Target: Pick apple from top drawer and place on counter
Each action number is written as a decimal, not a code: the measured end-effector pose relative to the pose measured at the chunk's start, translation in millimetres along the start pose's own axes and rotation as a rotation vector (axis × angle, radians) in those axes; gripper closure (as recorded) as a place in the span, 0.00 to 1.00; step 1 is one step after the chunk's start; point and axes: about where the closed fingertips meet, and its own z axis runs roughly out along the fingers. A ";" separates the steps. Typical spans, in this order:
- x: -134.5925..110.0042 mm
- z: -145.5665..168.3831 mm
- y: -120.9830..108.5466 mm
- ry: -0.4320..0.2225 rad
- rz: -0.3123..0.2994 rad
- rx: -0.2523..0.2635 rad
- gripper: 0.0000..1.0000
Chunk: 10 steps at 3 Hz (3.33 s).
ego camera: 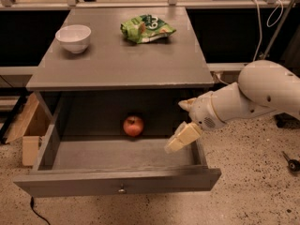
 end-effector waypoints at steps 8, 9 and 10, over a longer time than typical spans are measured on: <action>-21.3 200.1 -57.5 -0.180 0.056 0.078 0.00; -24.4 208.9 -54.6 -0.185 0.052 0.062 0.18; -25.2 214.3 -53.3 -0.191 0.050 0.049 0.41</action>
Offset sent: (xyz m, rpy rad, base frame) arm 0.0974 0.0280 -0.0815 0.0348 -0.0930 -0.0607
